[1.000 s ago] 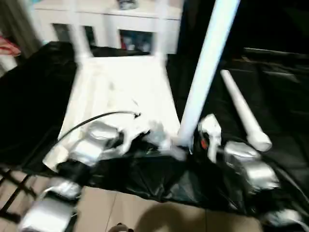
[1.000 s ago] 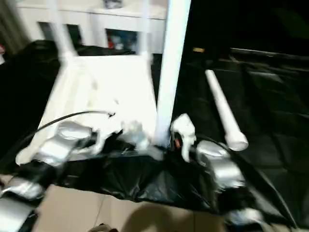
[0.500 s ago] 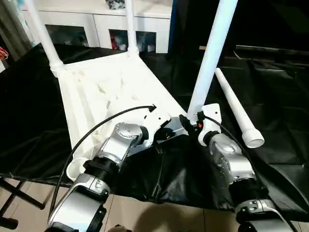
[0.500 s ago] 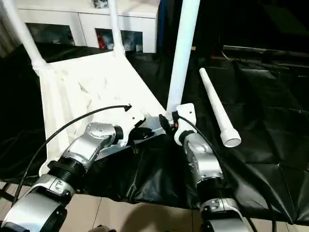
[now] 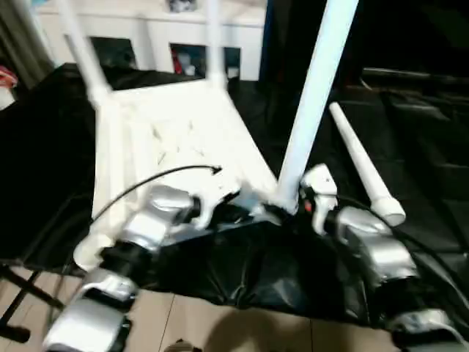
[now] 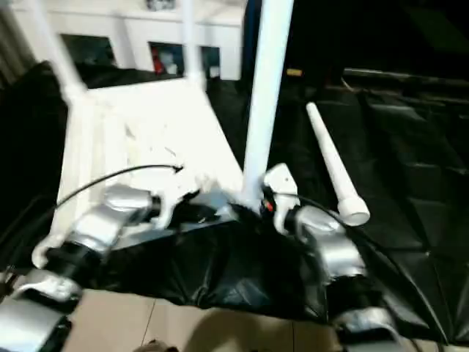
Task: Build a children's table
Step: Rotate leg to tighten
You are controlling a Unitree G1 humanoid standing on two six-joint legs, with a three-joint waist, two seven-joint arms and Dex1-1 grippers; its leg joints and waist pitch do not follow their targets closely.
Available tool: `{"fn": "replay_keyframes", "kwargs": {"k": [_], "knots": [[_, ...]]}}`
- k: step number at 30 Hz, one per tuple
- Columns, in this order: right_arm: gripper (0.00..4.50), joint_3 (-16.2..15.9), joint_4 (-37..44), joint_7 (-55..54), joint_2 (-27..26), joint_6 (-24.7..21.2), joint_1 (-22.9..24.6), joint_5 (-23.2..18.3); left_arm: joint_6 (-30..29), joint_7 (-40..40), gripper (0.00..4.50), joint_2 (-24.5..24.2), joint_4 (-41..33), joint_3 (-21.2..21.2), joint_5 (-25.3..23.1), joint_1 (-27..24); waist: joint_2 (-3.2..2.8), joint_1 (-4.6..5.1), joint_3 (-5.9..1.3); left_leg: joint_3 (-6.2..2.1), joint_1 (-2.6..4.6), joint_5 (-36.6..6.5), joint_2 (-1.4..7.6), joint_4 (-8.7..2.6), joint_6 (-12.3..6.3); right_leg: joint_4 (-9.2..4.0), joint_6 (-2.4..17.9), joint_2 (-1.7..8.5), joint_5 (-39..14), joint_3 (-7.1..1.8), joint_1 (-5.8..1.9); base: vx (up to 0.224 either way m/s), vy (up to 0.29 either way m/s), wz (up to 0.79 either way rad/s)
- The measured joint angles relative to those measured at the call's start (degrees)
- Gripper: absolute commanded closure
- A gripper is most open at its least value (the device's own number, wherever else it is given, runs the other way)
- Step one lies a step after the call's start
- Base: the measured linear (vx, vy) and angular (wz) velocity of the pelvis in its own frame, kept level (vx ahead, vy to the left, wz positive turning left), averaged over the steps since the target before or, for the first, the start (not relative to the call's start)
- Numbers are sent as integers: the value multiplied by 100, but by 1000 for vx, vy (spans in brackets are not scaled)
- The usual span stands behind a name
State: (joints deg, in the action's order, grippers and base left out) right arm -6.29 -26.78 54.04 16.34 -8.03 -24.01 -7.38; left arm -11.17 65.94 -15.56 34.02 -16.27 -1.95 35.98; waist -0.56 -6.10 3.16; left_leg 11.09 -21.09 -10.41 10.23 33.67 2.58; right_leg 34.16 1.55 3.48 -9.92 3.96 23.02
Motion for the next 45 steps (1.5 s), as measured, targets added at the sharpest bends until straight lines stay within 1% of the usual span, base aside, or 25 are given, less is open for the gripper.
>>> {"fn": "replay_keyframes", "kwargs": {"k": [2,5,6,7,8,9,10,13,14,18,21,23,24,25,26,28,30,32,34,38,39,40,41,43,45], "knots": [[63,-151,216,475,226,-122,72,-102,92,327,450,-130,-7,-66,28,0,2,-55,0,0,0,0,0,0,0,-1,-1,0,-1,0,-2,0,0,0],[63,-297,434,911,407,-222,152,-160,167,673,450,-298,-7,-117,62,0,3,-105,1,0,-2,0,1,0,0,-1,-3,1,-2,0,-2,0,0,0],[77,-330,476,1004,443,-261,154,-162,189,743,450,-331,-7,-131,65,0,3,-113,1,0,-2,0,1,0,0,0,-3,1,-2,0,-2,0,0,0],[77,-372,546,1096,502,-288,171,-162,232,818,450,-365,-7,-156,74,0,3,-129,1,0,-2,0,1,1,0,0,-4,1,-2,0,-2,0,0,0],[90,-394,600,1164,536,-306,193,-162,262,891,450,-392,-6,-169,78,0,4,-143,1,0,-2,0,1,0,0,-1,-4,1,-3,-1,-2,0,0,0],[90,-425,644,1225,566,-320,207,-162,287,958,450,-423,-4,-186,87,0,4,-156,1,0,-2,0,1,0,0,0,-4,1,-3,-1,-2,0,0,0],[103,-459,713,1290,602,-343,237,-166,320,1028,450,-458,-2,-208,95,1,4,-176,1,0,-1,0,1,0,0,0,-6,1,-3,-1,-2,0,0,0],[120,-492,841,1294,615,-419,295,-169,382,1150,450,-521,10,-226,100,1,3,-208,1,0,0,0,1,-1,0,0,-7,1,-4,0,-2,0,0,0],[142,-492,857,1294,614,-427,308,-170,392,1159,450,-523,15,-227,101,1,3,-213,1,0,0,0,1,0,0,0,-7,1,-4,0,-3,0,0,0],[168,-460,858,1242,578,-426,334,-170,395,1177,450,-511,39,-219,102,2,3,-214,0,0,3,0,1,0,0,0,-7,1,-4,-1,-5,0,0,0],[176,-234,711,849,316,-409,373,-170,318,917,450,-432,103,-123,85,12,2,-192,-1,0,10,2,2,4,2,5,-7,1,-4,-1,-8,0,0,0],[178,-21,479,298,78,-326,340,-157,221,500,450,-268,202,-39,11,64,4,-157,-2,0,17,3,2,12,2,5,-19,1,-10,-1,-14,0,0,0],[179,44,369,60,-8,-286,294,-140,178,330,450,-201,249,-23,-5,100,4,-116,-2,0,17,3,2,15,2,4,-24,1,-13,-2,-13,0,0,0],[180,138,222,-296,-137,-248,213,-101,104,76,450,-95,303,12,-13,136,5,-48,-2,0,17,3,2,20,3,2,-24,2,-12,-2,-12,0,0,0],[180,228,51,-644,-264,-208,132,-85,38,-176,450,31,351,70,-27,149,5,-3,-1,0,20,3,2,21,3,-1,-24,2,-12,-2,-14,0,0,0],[180,464,-306,-1488,-556,-111,-75,-29,-126,-816,450,363,452,152,-109,243,7,84,1,-1,17,3,1,25,3,-6,-24,3,-11,-1,-8,0,0,0],[181,683,-545,-2163,-763,-37,-219,20,-263,-1370,450,690,542,205,-186,327,7,120,1,0,16,2,1,27,2,-5,-20,3,-7,-2,-7,0,0,0],[181,897,-733,-2755,-955,0,-353,29,-399,-1888,450,1013,609,280,-218,383,8,128,1,0,12,0,0,16,2,-4,7,2,13,-1,0,0,0,0],[181,1046,-863,-3215,-1103,26,-475,31,-503,-2286,450,1214,672,310,-224,453,3,115,-1,0,10,-1,0,-4,2,-4,8,0,17,0,8,0,0,0],[181,1109,-952,-3650,-1251,192,-521,82,-564,-2601,450,1399,701,371,-226,472,-24,98,-8,-1,5,-3,0,-17,-2,-6,5,-2,4,3,12,0,0,0],[146,1110,-970,-3701,-1276,239,-521,109,-564,-2625,450,1408,701,371,-230,472,-24,98,-8,-1,4,-3,0,-16,-3,-7,6,-2,4,4,12,0,0,0],[146,1118,-992,-3736,-1298,282,-521,115,-562,-2621,450,1416,698,363,-237,466,-24,99,-8,-1,4,-3,0,-13,-3,-7,5,-1,4,4,12,0,0,0],[108,1160,-1013,-3738,-1333,328,-520,112,-553,-2617,450,1416,689,346,-253,456,-27,102,-6,-1,3,-3,0,-11,-3,-8,6,-1,5,3,12,0,0,0],[101,1204,-1038,-3732,-1385,371,-519,78,-530,-2617,450,1416,683,337,-286,445,-31,111,-4,-1,4,-4,-1,-9,-2,-7,6,0,6,2,11,0,0,0],[77,1208,-1041,-3732,-1411,391,-519,77,-523,-2622,450,1415,684,337,-295,443,-34,113,-3,-1,6,-3,-1,-9,-1,-7,6,0,7,2,10,0,0,0]]}}
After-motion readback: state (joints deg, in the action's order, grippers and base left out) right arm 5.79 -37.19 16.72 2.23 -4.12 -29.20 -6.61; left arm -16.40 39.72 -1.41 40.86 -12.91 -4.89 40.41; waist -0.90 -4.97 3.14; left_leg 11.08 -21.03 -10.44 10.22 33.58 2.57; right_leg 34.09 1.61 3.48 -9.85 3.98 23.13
